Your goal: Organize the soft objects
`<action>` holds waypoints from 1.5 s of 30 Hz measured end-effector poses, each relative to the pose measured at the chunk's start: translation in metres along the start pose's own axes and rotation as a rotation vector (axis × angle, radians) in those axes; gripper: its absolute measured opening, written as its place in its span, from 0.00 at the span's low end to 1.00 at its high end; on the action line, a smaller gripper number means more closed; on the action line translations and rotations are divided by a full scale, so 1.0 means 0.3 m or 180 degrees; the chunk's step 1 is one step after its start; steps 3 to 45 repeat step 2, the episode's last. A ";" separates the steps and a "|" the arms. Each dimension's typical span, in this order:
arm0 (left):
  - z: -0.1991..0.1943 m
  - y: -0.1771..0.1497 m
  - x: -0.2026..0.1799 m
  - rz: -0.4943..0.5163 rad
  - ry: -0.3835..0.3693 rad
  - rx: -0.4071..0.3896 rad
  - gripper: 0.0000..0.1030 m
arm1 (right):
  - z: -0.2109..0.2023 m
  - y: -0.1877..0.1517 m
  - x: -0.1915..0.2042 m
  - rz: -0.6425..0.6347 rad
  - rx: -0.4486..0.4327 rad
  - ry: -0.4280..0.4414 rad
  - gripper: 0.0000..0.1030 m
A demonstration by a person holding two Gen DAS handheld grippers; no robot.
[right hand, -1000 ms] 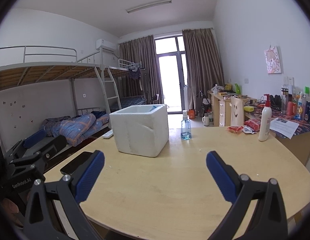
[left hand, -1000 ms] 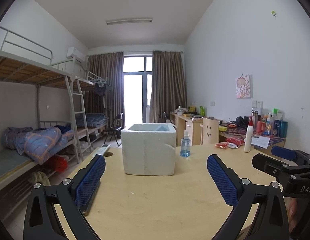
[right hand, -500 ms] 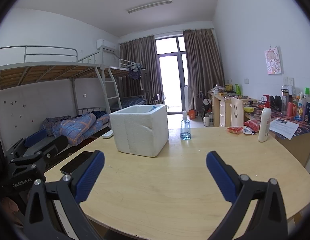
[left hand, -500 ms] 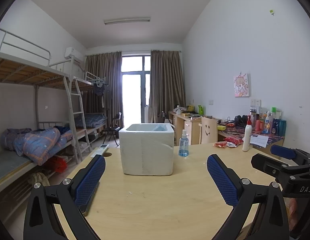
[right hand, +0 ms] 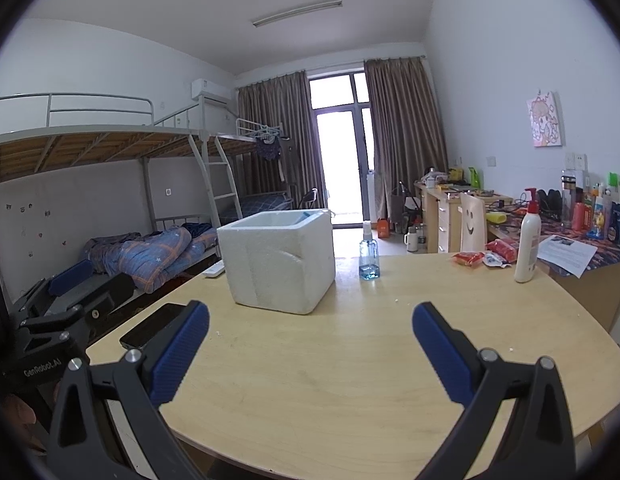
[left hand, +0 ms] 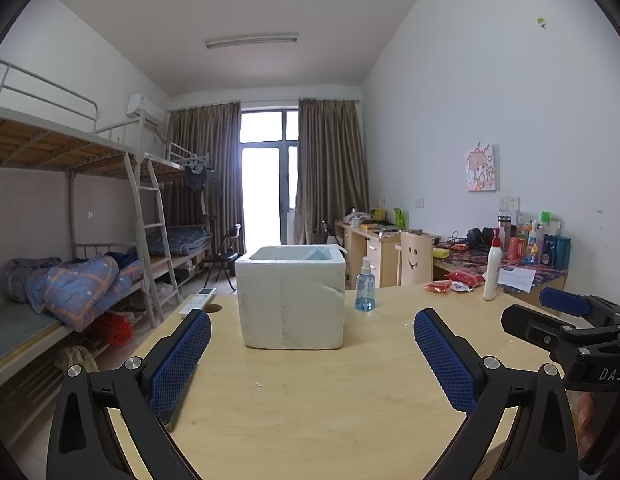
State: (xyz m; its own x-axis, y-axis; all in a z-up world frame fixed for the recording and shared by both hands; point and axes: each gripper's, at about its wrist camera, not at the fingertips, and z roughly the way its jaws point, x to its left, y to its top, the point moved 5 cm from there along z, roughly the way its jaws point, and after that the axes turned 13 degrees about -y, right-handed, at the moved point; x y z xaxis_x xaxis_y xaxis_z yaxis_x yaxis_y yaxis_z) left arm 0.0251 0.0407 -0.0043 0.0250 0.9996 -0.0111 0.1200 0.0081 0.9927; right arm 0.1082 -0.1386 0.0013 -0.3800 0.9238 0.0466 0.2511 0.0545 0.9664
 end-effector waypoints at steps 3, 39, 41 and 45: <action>0.000 -0.001 0.001 -0.0006 -0.0001 0.0006 0.99 | 0.003 -0.002 -0.001 -0.0005 0.0007 -0.0008 1.00; 0.000 -0.001 0.001 -0.0006 -0.0001 0.0006 0.99 | 0.003 -0.002 -0.001 -0.0005 0.0007 -0.0008 1.00; 0.000 -0.001 0.001 -0.0006 -0.0001 0.0006 0.99 | 0.003 -0.002 -0.001 -0.0005 0.0007 -0.0008 1.00; 0.000 -0.001 0.001 -0.0006 -0.0001 0.0006 0.99 | 0.003 -0.002 -0.001 -0.0005 0.0007 -0.0008 1.00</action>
